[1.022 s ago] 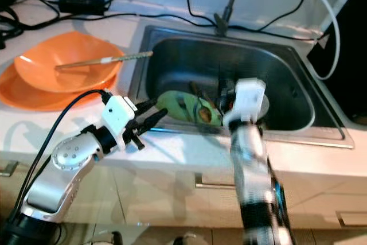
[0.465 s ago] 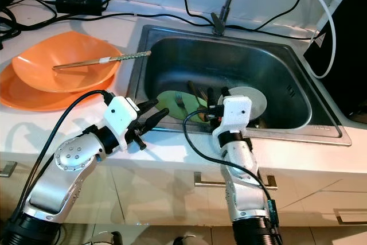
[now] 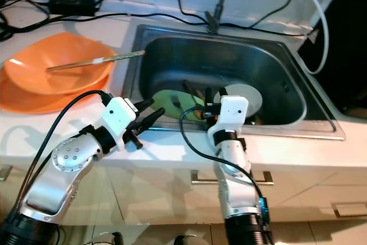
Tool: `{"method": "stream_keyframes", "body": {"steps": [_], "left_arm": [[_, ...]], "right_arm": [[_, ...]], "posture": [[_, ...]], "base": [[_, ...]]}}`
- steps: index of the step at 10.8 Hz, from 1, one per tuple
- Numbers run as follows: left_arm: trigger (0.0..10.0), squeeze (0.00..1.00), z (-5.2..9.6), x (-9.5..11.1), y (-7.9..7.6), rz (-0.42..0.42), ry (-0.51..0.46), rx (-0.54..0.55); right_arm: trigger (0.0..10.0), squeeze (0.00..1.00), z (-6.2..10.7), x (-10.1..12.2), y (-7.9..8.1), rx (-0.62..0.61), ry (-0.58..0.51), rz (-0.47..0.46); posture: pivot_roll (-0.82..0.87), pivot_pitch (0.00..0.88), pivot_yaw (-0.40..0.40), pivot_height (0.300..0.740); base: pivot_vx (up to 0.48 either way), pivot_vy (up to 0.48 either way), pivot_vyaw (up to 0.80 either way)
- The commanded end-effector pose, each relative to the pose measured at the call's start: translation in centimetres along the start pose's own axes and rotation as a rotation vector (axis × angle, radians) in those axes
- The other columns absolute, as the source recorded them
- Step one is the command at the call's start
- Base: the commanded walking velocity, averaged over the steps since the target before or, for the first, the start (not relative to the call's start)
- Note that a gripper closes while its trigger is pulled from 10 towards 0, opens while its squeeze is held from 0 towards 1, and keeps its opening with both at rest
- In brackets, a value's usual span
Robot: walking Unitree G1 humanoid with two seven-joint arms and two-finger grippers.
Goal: Kitchen organization
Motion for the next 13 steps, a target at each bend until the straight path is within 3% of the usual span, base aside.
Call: {"method": "stream_keyframes", "body": {"steps": [1,7,9,10,11,13], "left_arm": [[10.0,0.00,0.1,-0.6,-0.5,0.003,0.034,-0.020],[10.0,0.00,0.6,-0.6,0.2,-0.047,0.054,-0.001],[10.0,0.00,0.6,0.0,3.3,-0.134,0.039,0.200],[10.0,0.00,0.7,0.7,4.1,-0.137,0.013,0.233],[10.0,0.00,0.8,1.1,4.3,-0.136,0.002,0.236],[10.0,0.00,0.6,1.3,3.9,-0.138,-0.012,0.232]], "right_arm": [[10.0,0.00,0.5,-1.6,0.1,-0.013,0.056,-0.003],[10.0,0.00,0.4,-2.6,0.7,-0.024,0.071,-0.030],[10.0,0.00,-0.7,-0.2,1.0,-0.003,0.005,-0.021],[10.0,0.00,-1.2,1.5,1.0,0.008,-0.051,-0.009],[10.0,0.00,-1.7,2.9,1.2,0.017,-0.096,0.002],[10.0,0.00,-1.8,3.2,1.7,0.026,-0.107,-0.005]], "posture": [[0.04,0.083,-0.075,0.740],[0.08,0.047,-0.054,0.740],[0.06,0.036,-0.067,0.740],[0.06,0.029,-0.076,0.740],[0.06,0.020,-0.077,0.740],[0.06,0.010,-0.081,0.740]], "base": [[0.000,0.000,0.00],[0.000,0.000,0.00],[0.000,0.000,0.00],[0.000,0.000,0.00],[0.000,0.000,0.00],[0.000,0.000,0.00]]}}
Point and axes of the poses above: a point about 5 cm out from each wrist's last joint towards the gripper, its own z axis pointing back from the gripper into the wrist, its own x axis along the axis of the wrist's last joint, y = z × x, the point moved 3 cm from there along -z, pointing out of the wrist towards the gripper, and after that the axes turned 10 degrees about -z, right-handed, at the moved point
